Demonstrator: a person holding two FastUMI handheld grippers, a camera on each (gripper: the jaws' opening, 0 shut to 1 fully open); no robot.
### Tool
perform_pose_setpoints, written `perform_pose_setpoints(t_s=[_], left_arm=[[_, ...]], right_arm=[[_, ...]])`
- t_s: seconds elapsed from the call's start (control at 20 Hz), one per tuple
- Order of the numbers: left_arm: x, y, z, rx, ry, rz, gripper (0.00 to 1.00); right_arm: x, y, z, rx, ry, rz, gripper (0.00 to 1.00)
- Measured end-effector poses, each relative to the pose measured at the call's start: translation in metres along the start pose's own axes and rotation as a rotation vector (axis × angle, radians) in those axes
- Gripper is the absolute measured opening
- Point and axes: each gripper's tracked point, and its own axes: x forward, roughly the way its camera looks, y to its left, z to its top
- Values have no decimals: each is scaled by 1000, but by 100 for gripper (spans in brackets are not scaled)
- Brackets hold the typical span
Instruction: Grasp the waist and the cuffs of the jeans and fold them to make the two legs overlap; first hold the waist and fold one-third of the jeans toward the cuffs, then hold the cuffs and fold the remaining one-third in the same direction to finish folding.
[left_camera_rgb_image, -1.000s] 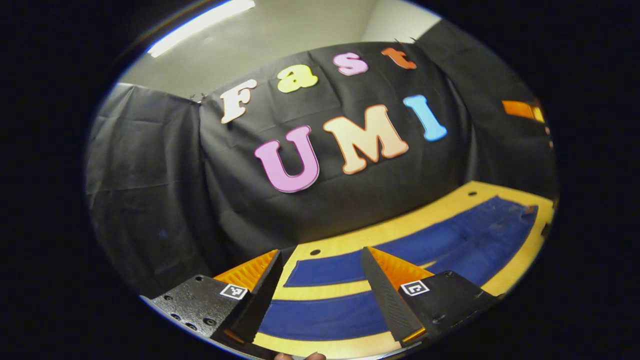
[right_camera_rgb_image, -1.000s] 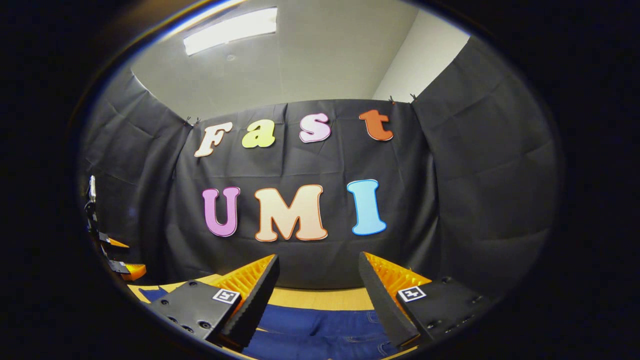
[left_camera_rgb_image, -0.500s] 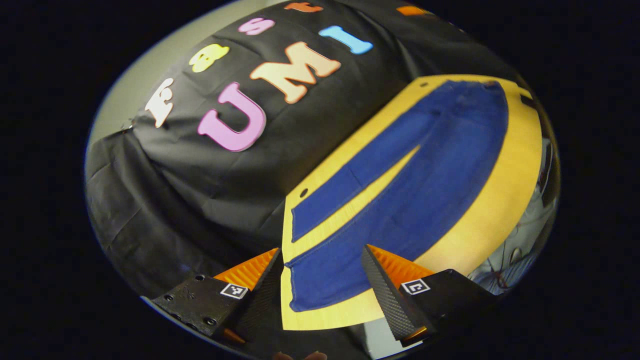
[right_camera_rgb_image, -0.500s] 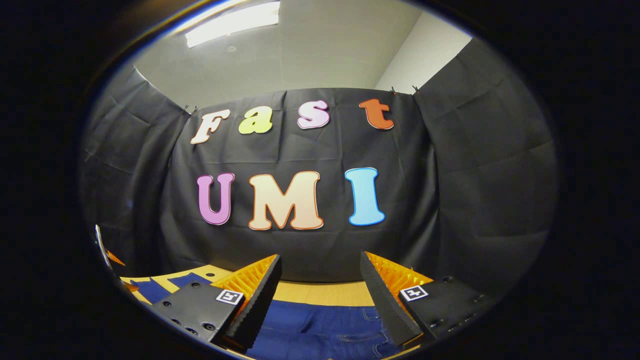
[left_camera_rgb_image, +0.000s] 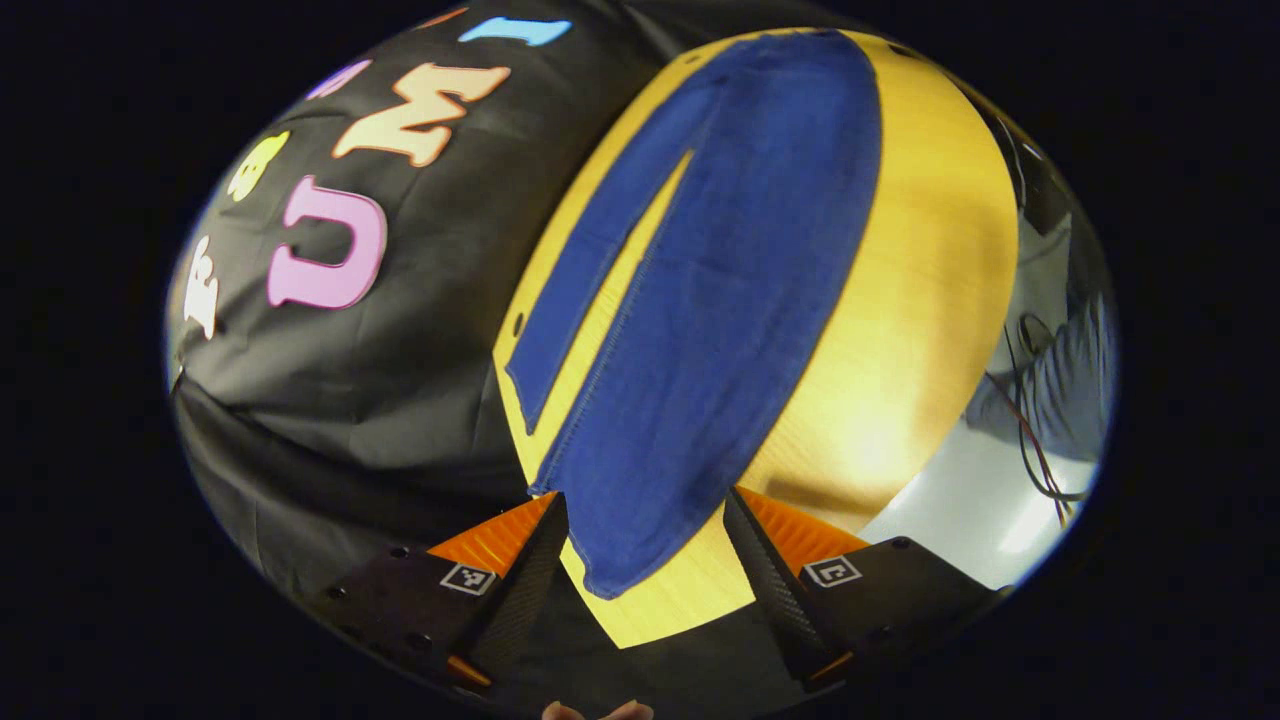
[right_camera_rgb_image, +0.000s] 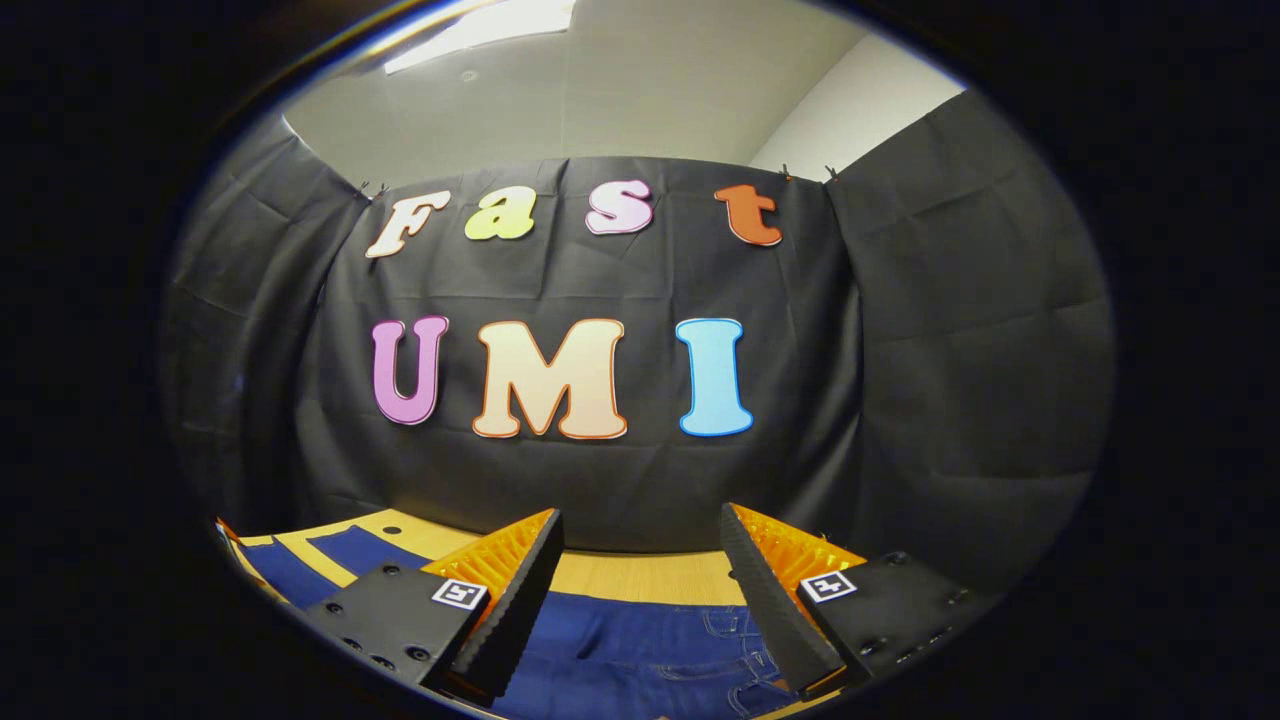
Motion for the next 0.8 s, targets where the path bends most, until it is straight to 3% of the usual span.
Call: perform_pose_setpoints(t_s=[0.2, 0.55, 0.7, 0.8], left_arm=[[16, -12, -6, 27, 28, -63, 96], [43, 0, 3, 84, 27, -71, 89], [51, 1, 6, 90, 23, -89, 84], [54, -4, 5, 92, 34, -109, 74]], right_arm=[[5, 3, -7, -20, 12, -7, 97], [6, -7, -19, -23, 40, -49, 99], [4, -9, -25, -28, 51, -64, 98], [5, -7, -29, -30, 60, -66, 99]])
